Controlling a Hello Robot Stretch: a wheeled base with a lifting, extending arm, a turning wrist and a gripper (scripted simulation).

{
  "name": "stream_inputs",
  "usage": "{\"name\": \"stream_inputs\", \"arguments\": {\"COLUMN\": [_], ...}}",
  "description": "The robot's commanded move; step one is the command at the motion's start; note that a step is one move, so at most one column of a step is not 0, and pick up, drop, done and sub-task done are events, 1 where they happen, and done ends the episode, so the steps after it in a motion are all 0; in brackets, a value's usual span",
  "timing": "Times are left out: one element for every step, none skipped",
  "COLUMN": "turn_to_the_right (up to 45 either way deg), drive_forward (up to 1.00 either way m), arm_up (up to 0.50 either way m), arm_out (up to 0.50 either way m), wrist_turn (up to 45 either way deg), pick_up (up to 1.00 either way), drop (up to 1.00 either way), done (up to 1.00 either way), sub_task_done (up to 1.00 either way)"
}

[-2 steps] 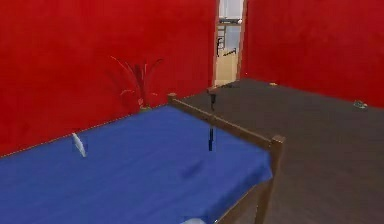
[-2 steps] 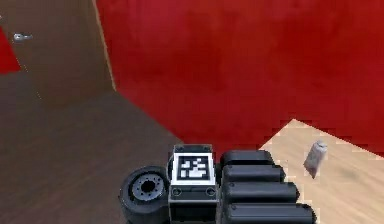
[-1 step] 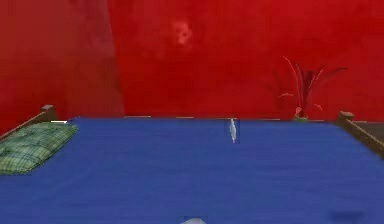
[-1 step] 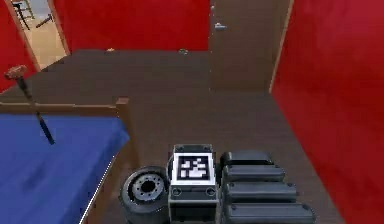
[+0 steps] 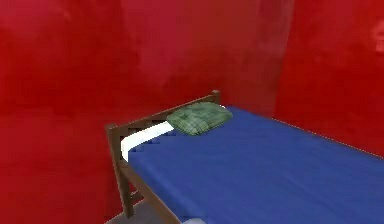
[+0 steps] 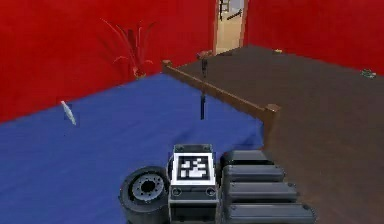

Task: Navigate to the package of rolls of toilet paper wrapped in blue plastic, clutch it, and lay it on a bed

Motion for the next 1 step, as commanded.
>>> {"name": "stream_inputs", "arguments": {"turn_to_the_right": [-33.0], "drive_forward": [0.00], "arm_up": [0.00], "arm_out": [0.00], "wrist_turn": [0.0], "pick_up": [0.00], "drop": [0.00], "done": [0.00], "sub_task_done": [0.00]}}
